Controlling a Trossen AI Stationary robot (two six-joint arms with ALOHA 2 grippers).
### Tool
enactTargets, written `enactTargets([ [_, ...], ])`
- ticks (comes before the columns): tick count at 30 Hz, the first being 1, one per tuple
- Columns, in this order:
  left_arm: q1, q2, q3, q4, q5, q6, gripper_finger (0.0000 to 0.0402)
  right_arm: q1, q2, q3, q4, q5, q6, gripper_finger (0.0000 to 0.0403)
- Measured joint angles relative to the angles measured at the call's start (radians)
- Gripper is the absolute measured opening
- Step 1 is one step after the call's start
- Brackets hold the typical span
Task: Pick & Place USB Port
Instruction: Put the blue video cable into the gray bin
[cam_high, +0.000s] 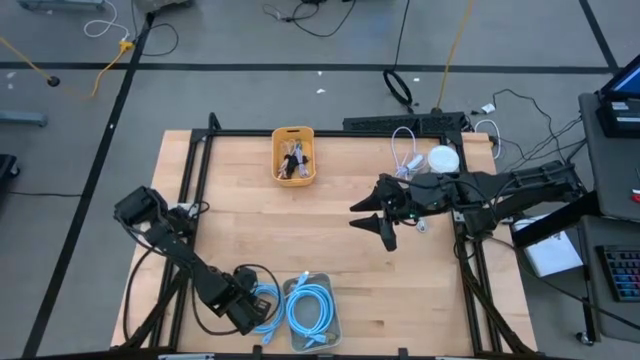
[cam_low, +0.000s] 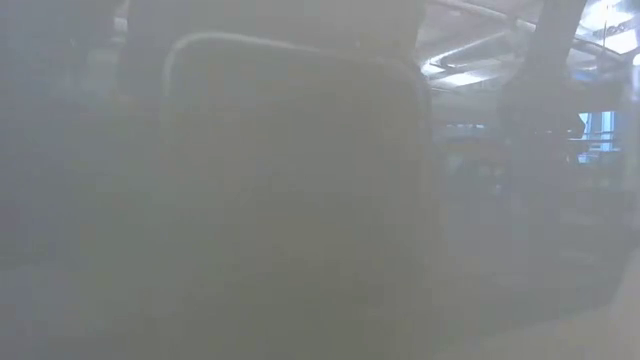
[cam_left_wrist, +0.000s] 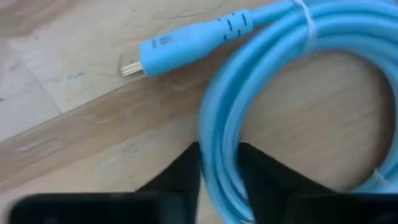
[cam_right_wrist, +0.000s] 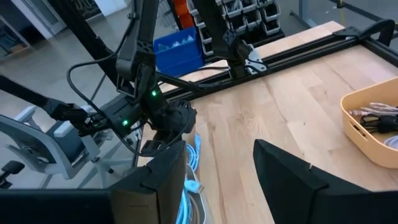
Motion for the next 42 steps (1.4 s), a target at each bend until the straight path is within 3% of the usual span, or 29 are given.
enactTargets([
  [3, 0.006, -0.011, 0.000, -0.013, -0.009, -0.005, 0.0037, 0.000, 0.000, 0.000, -0.001, -0.001, 0.000, 0.0180],
  [7, 0.003, -0.060, -0.004, -0.109, -0.070, -0.041, 0.0034, 0.000, 0.000, 0.000, -0.001, -0.003, 0.000, 0.0180],
  [15, -0.063, -0.304, -0.003, -0.531, -0.185, -0.282, 0.0034, 0.000, 0.012, 0.000, -0.021, -0.003, 0.010, 0.0180],
  [21, -0.068, -0.492, 0.017, -0.750, -0.396, -0.404, 0.0034, 0.000, 0.056, 0.000, -0.017, -0.004, 0.054, 0.0180],
  [24, 0.017, -0.517, 0.066, -0.791, -0.499, -0.312, 0.0034, -0.002, 0.096, 0.000, 0.034, -0.008, 0.091, 0.0180],
  [31, 0.247, -0.433, 0.242, -0.732, -0.600, 0.137, 0.0034, -0.008, 0.188, -0.001, 0.202, -0.088, 0.182, 0.0180],
  [36, 0.312, -0.337, 0.393, -0.738, -0.672, 0.326, 0.0034, -0.025, 0.213, -0.001, 0.267, -0.116, 0.218, 0.0180],
  [42, 0.335, -0.223, 0.553, -0.727, -0.688, 0.485, 0.0034, -0.064, 0.213, 0.000, 0.295, -0.114, 0.251, 0.0180],
])
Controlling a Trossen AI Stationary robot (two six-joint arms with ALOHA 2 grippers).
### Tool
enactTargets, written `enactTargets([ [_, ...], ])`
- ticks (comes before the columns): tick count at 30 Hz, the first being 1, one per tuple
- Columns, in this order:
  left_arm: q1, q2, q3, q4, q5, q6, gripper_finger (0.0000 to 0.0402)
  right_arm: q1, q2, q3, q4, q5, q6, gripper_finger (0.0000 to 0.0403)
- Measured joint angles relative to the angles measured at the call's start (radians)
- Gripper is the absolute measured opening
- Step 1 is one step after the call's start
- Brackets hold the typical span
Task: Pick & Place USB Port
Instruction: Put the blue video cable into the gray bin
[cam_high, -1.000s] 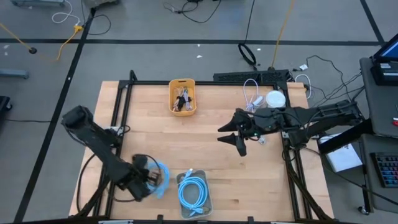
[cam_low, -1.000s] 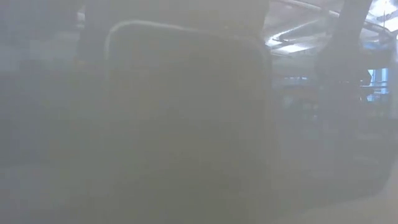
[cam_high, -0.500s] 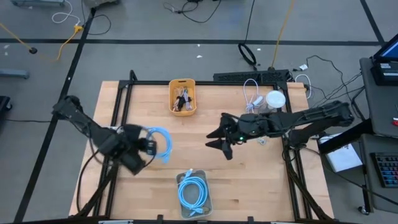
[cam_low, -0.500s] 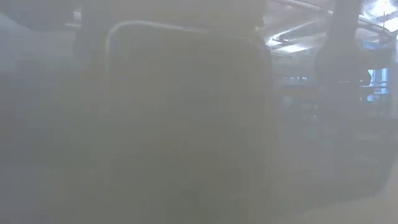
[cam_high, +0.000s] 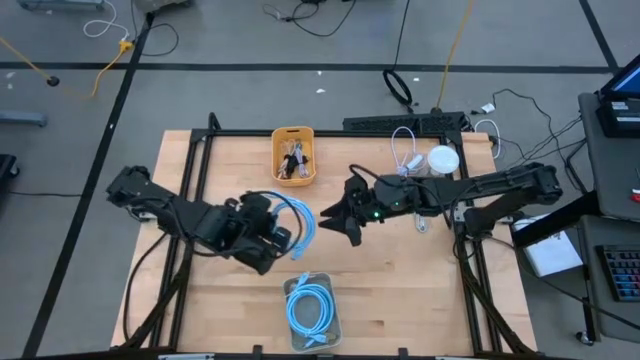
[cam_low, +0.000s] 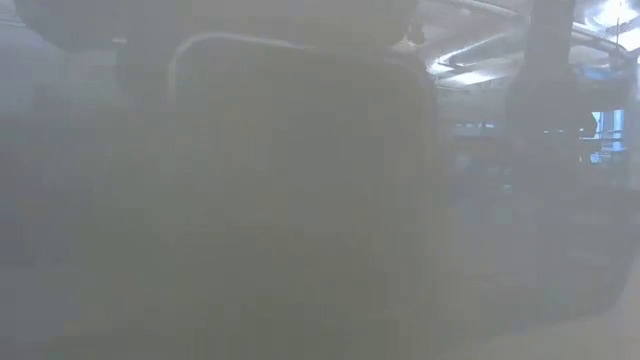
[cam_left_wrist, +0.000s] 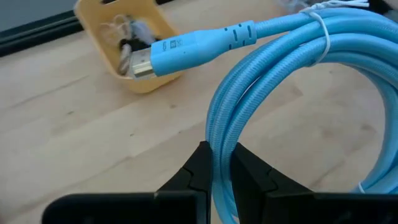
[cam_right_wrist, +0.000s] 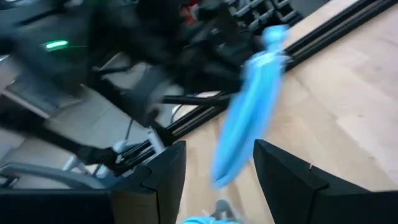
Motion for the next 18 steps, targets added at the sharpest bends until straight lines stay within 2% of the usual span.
enactTargets([
  [9, -0.005, 0.090, 0.184, -0.002, -0.044, 0.109, 0.0034, -0.036, 0.000, 0.000, -0.003, -0.026, 0.012, 0.0181],
  [18, 0.010, 0.093, 0.208, 0.011, -0.063, 0.159, 0.0034, -0.038, 0.000, 0.000, 0.038, -0.025, 0.051, 0.0180],
])
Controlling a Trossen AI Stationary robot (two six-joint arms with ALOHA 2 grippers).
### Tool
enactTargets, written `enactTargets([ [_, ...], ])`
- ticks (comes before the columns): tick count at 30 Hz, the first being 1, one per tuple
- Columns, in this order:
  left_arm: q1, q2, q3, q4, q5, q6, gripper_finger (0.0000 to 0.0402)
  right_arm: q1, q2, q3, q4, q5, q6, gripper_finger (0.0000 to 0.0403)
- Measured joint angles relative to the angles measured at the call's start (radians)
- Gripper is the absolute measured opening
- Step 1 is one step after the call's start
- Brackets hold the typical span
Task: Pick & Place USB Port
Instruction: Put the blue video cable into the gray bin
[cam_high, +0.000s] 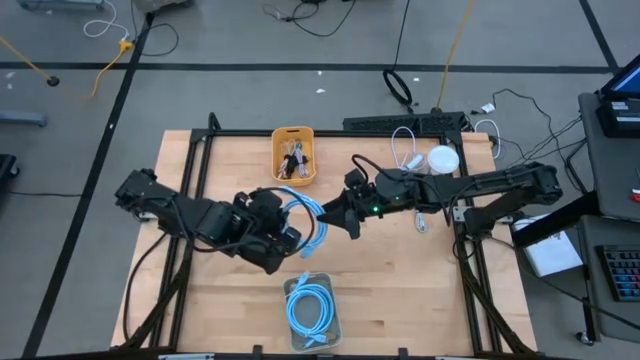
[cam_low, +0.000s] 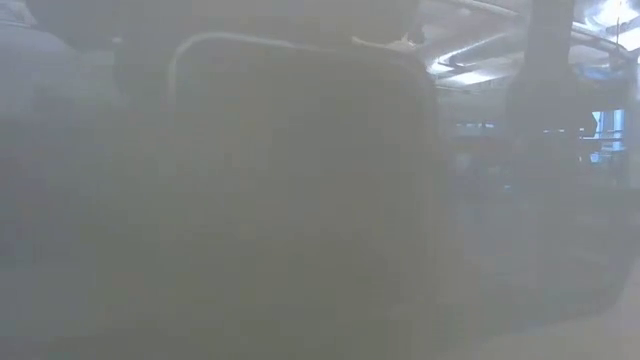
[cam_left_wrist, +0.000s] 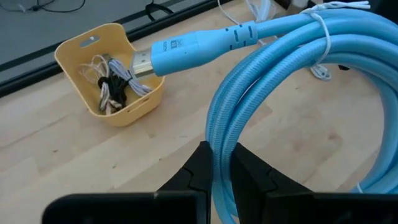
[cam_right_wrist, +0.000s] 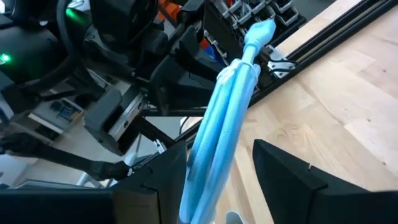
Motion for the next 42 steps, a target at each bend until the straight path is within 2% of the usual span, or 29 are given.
enactTargets([
  [5, 0.016, 0.000, 0.000, 0.069, 0.004, 0.065, 0.0034, 0.000, 0.000, 0.000, 0.005, -0.026, 0.009, 0.0144],
  [12, 0.025, -0.008, 0.000, 0.096, 0.001, 0.094, 0.0035, 0.001, 0.000, 0.000, 0.027, -0.063, -0.014, 0.0032],
  [15, 0.012, -0.022, 0.001, 0.086, 0.009, 0.059, 0.0069, 0.007, -0.003, -0.001, 0.042, -0.070, -0.031, 0.0032],
  [18, -0.006, -0.053, 0.002, 0.035, 0.009, -0.036, 0.0114, 0.009, -0.005, -0.001, 0.084, -0.074, -0.020, 0.0032],
  [21, -0.049, -0.087, 0.002, -0.037, -0.020, -0.152, 0.0142, 0.014, -0.024, -0.001, 0.096, -0.072, -0.010, 0.0032],
  [24, -0.103, -0.136, 0.000, -0.109, -0.096, -0.214, 0.0151, 0.014, -0.049, -0.001, 0.072, -0.108, -0.011, 0.0032],
  [26, -0.144, -0.183, 0.002, -0.084, -0.171, -0.201, 0.0150, 0.016, -0.071, 0.001, 0.080, -0.155, 0.005, 0.0032],
  [28, -0.166, -0.220, 0.003, -0.052, -0.199, -0.141, 0.0142, 0.016, -0.087, 0.002, 0.047, -0.236, 0.042, 0.0032],
  [31, -0.159, -0.257, 0.000, 0.040, -0.102, 0.076, 0.0126, 0.001, -0.097, 0.002, -0.028, -0.391, 0.124, 0.0032],
  [34, -0.099, -0.267, 0.001, 0.119, 0.076, 0.301, 0.0114, 0.000, -0.109, -0.001, -0.096, -0.524, 0.177, 0.0032],
  [37, -0.014, -0.261, 0.000, 0.169, 0.259, 0.442, 0.0111, 0.003, -0.131, 0.001, -0.227, -0.630, 0.202, 0.0032],
  [39, 0.053, -0.252, 0.001, 0.179, 0.376, 0.514, 0.0113, 0.003, -0.145, 0.002, -0.368, -0.630, 0.189, 0.0032],
  [42, 0.143, -0.224, 0.001, 0.207, 0.518, 0.632, 0.0122, 0.001, -0.147, 0.000, -0.552, -0.548, 0.122, 0.0032],
])
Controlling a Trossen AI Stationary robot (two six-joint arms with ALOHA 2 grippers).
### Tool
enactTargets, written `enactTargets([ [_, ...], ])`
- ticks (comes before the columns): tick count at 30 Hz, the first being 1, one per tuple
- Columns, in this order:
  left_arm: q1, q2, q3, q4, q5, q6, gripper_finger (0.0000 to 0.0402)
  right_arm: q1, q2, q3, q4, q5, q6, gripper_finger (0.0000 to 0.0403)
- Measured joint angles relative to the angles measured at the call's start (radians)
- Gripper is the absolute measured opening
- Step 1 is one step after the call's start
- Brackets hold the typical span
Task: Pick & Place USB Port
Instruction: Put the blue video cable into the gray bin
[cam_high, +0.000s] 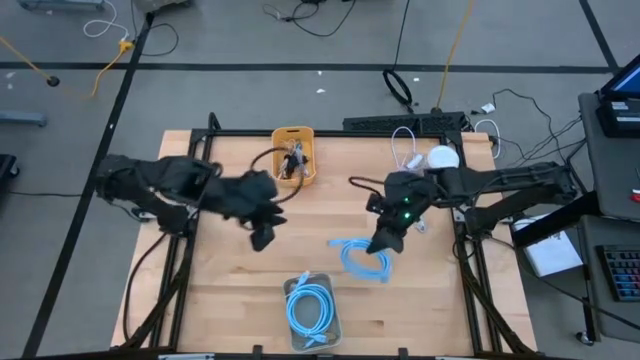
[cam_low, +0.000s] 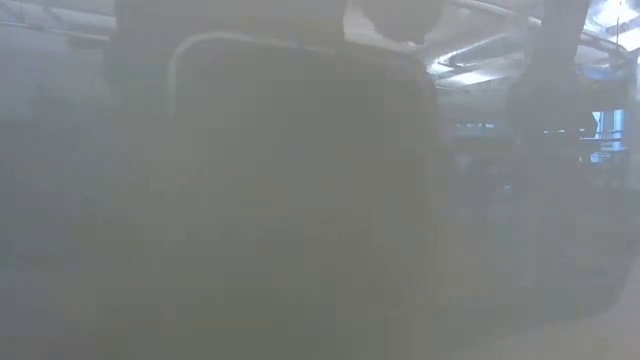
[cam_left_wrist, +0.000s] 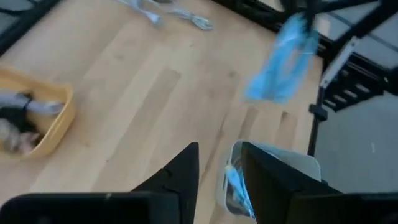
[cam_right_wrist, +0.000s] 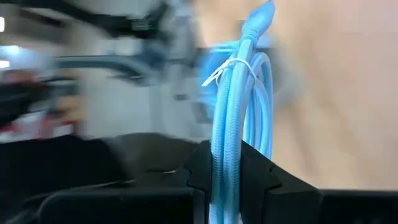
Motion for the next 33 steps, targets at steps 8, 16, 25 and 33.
enactTargets([
  [8, 0.201, 0.080, 0.001, 0.281, 0.277, 0.317, 0.0155, 0.003, 0.002, -0.001, -0.112, 0.215, -0.018, 0.0032],
  [16, 0.240, 0.225, 0.000, 0.332, 0.519, 0.505, 0.0164, 0.031, 0.002, 0.121, -0.152, 0.210, 0.030, 0.0032],
  [25, 0.179, 0.316, 0.132, 0.372, 0.513, 0.630, 0.0164, 0.042, 0.019, 0.161, -0.221, 0.208, 0.074, 0.0032],
  [33, 0.206, 0.428, 0.318, 0.226, 0.407, 0.730, 0.0163, 0.075, 0.115, 0.161, -0.115, 0.129, 0.107, 0.0032],
])
